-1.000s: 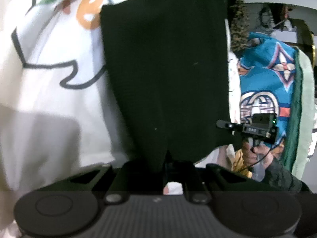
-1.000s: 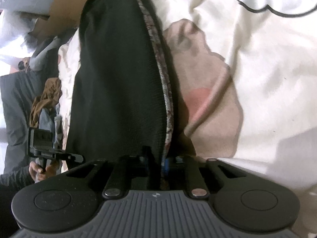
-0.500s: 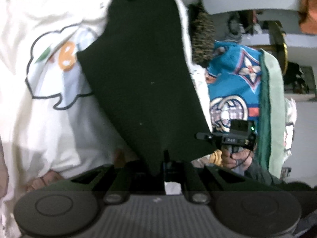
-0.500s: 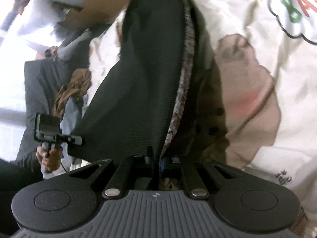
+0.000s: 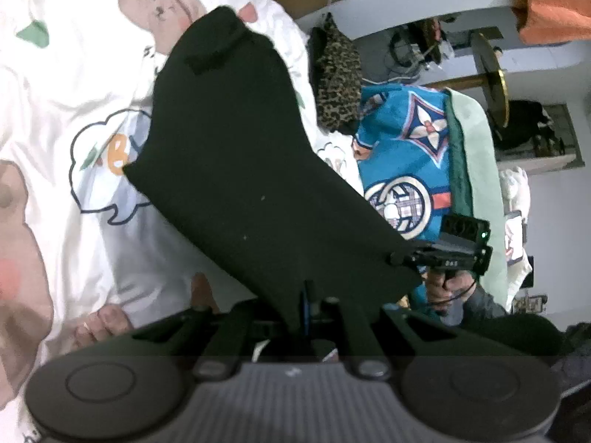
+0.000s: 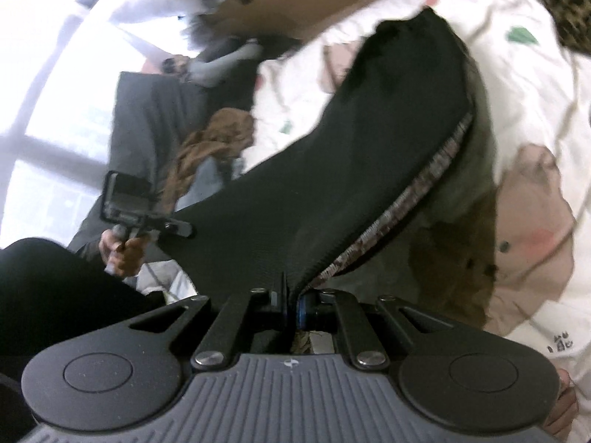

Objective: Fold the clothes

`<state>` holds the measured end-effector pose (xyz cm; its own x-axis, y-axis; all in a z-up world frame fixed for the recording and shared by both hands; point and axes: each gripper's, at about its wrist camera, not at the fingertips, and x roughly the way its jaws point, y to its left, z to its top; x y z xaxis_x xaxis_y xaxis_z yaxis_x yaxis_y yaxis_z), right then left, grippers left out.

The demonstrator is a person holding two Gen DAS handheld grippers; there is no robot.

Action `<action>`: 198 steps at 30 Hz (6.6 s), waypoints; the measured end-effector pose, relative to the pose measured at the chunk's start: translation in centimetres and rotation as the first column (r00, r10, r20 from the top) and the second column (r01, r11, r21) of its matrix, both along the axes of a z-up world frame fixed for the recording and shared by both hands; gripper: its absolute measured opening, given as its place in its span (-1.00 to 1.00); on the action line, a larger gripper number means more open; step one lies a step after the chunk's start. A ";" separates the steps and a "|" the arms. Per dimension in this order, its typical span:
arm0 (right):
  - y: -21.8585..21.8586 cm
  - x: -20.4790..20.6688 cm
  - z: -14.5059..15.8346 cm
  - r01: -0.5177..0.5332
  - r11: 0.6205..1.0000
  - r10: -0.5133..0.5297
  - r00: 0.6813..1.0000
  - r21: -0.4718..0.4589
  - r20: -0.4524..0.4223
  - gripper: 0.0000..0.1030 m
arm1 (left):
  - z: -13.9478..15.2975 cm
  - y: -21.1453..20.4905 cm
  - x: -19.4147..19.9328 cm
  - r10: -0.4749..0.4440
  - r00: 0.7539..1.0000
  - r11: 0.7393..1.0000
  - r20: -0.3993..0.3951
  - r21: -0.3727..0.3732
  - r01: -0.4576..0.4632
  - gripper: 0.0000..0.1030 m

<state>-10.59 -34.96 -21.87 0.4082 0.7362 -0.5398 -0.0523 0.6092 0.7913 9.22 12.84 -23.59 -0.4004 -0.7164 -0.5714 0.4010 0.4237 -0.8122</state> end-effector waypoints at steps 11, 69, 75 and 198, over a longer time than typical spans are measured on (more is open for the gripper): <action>0.0 -1.1 2.0 0.000 1.000 0.000 1.000 0.006 -0.017 -0.93 | 0.6 1.0 0.4 0.052 0.997 0.998 -0.061 -0.025 -0.054 -0.87; -6.1 10.6 -12.0 0.361 0.930 -0.366 0.926 -0.070 -0.089 -0.90 | -11.7 -7.2 11.6 0.353 0.934 0.935 -0.045 0.054 -0.351 -0.84; -6.4 11.3 -12.7 0.381 0.921 -0.387 0.918 -0.076 -0.088 -0.90 | -12.4 -7.7 12.1 0.391 0.919 0.919 -0.046 0.072 -0.387 -0.84; -9.1 19.5 -14.6 0.402 0.832 -0.425 0.905 -0.383 0.029 -0.49 | -12.0 -15.7 16.9 0.170 0.831 0.921 0.530 0.214 -0.326 -0.60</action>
